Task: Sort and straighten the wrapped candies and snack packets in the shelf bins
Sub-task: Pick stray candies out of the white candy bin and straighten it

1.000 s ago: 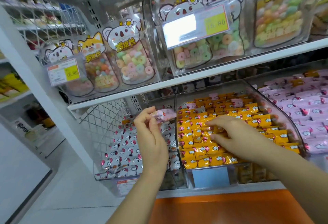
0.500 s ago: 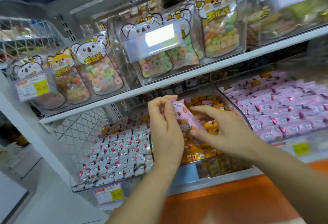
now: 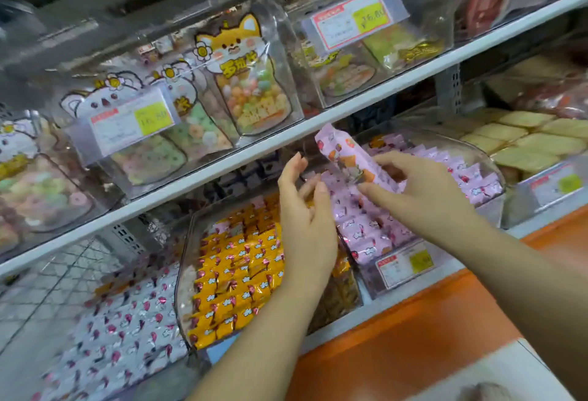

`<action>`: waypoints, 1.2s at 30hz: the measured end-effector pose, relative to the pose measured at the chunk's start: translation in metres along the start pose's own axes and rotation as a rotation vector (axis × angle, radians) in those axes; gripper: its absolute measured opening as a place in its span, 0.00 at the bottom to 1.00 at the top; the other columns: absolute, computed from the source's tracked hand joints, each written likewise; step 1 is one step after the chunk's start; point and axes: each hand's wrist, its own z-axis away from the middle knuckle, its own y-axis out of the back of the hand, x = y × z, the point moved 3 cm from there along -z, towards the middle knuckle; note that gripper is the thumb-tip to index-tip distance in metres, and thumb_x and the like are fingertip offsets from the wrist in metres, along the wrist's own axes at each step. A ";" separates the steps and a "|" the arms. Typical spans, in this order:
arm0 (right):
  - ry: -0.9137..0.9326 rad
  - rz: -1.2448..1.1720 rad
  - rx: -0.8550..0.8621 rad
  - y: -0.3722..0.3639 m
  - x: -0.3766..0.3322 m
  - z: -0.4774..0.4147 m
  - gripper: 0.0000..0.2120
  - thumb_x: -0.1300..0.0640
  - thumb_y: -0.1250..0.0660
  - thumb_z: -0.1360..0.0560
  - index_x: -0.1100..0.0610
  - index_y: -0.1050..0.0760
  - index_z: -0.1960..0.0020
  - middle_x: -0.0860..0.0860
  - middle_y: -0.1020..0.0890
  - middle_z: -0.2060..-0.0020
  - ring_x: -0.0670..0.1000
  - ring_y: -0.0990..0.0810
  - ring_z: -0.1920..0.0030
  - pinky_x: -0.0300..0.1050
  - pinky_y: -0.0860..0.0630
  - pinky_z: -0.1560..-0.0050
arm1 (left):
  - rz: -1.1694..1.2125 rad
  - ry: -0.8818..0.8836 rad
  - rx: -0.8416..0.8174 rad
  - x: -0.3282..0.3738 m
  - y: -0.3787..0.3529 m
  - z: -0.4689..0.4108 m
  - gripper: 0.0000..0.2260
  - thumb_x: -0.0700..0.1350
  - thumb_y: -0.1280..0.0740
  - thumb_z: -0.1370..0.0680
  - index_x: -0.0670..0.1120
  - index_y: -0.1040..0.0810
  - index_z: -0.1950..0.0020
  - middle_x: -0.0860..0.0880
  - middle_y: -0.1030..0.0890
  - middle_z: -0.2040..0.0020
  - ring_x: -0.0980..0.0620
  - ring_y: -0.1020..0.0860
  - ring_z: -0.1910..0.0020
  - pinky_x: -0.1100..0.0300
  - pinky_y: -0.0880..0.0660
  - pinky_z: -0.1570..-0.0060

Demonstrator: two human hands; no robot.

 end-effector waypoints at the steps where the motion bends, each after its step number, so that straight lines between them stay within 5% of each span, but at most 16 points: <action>1: -0.028 0.011 0.060 0.007 0.008 -0.002 0.14 0.48 0.30 0.30 0.51 0.22 0.45 0.48 0.18 0.57 0.50 0.22 0.56 0.47 0.26 0.56 | -0.036 0.021 -0.034 -0.003 -0.009 -0.004 0.16 0.41 0.42 0.19 0.59 0.37 0.36 0.56 0.32 0.34 0.63 0.29 0.38 0.76 0.32 0.47; 9: -0.293 0.253 0.188 0.041 0.076 -0.012 0.17 0.48 0.30 0.28 0.53 0.24 0.42 0.55 0.18 0.50 0.60 0.22 0.50 0.49 0.31 0.57 | -0.287 0.089 -0.280 -0.015 -0.065 -0.031 0.14 0.40 0.40 0.20 0.53 0.30 0.37 0.57 0.32 0.37 0.64 0.35 0.40 0.70 0.39 0.42; 16: -0.256 0.245 0.172 0.047 0.092 -0.016 0.17 0.54 0.31 0.27 0.55 0.24 0.39 0.53 0.20 0.44 0.56 0.23 0.46 0.51 0.29 0.44 | -0.324 0.062 -0.348 -0.028 -0.104 -0.049 0.11 0.41 0.40 0.20 0.58 0.30 0.44 0.55 0.29 0.38 0.65 0.29 0.48 0.72 0.35 0.50; 18: -0.239 0.273 0.219 0.058 0.100 -0.014 0.16 0.55 0.31 0.27 0.54 0.23 0.40 0.53 0.20 0.46 0.56 0.24 0.46 0.50 0.29 0.46 | -0.331 0.043 -0.352 -0.029 -0.118 -0.057 0.11 0.41 0.40 0.20 0.57 0.29 0.43 0.55 0.27 0.39 0.62 0.28 0.47 0.68 0.34 0.48; 22: -0.252 0.242 0.142 0.069 0.125 -0.008 0.15 0.52 0.34 0.25 0.54 0.23 0.39 0.50 0.22 0.43 0.53 0.26 0.43 0.46 0.30 0.46 | -0.379 0.059 -0.359 -0.028 -0.144 -0.081 0.12 0.40 0.42 0.19 0.50 0.27 0.38 0.53 0.24 0.42 0.65 0.24 0.59 0.71 0.34 0.57; 24: -0.285 0.185 0.083 0.068 0.133 -0.006 0.16 0.50 0.36 0.23 0.52 0.25 0.37 0.48 0.22 0.41 0.50 0.26 0.42 0.39 0.34 0.51 | -0.470 0.058 -0.361 -0.032 -0.156 -0.096 0.13 0.40 0.42 0.20 0.47 0.26 0.37 0.50 0.23 0.41 0.59 0.24 0.54 0.69 0.35 0.55; 27: -0.318 0.152 0.119 0.068 0.139 -0.009 0.13 0.51 0.38 0.23 0.48 0.23 0.39 0.45 0.19 0.47 0.47 0.23 0.47 0.37 0.37 0.59 | -0.571 0.082 -0.362 -0.050 -0.172 -0.116 0.14 0.40 0.43 0.20 0.48 0.26 0.36 0.49 0.22 0.41 0.49 0.24 0.44 0.65 0.35 0.52; 31: -0.314 0.186 0.150 0.071 0.143 -0.014 0.11 0.53 0.39 0.23 0.45 0.20 0.45 0.43 0.20 0.57 0.46 0.24 0.57 0.40 0.36 0.63 | -0.596 0.176 -0.344 -0.078 -0.192 -0.140 0.14 0.38 0.41 0.21 0.48 0.24 0.37 0.48 0.22 0.39 0.53 0.24 0.51 0.64 0.31 0.54; 36: -0.327 0.130 0.144 0.071 0.151 -0.018 0.09 0.54 0.37 0.24 0.44 0.19 0.50 0.38 0.27 0.69 0.43 0.26 0.66 0.34 0.34 0.68 | -0.683 0.303 -0.427 -0.097 -0.206 -0.157 0.16 0.37 0.37 0.24 0.46 0.22 0.38 0.47 0.22 0.37 0.48 0.23 0.45 0.63 0.30 0.49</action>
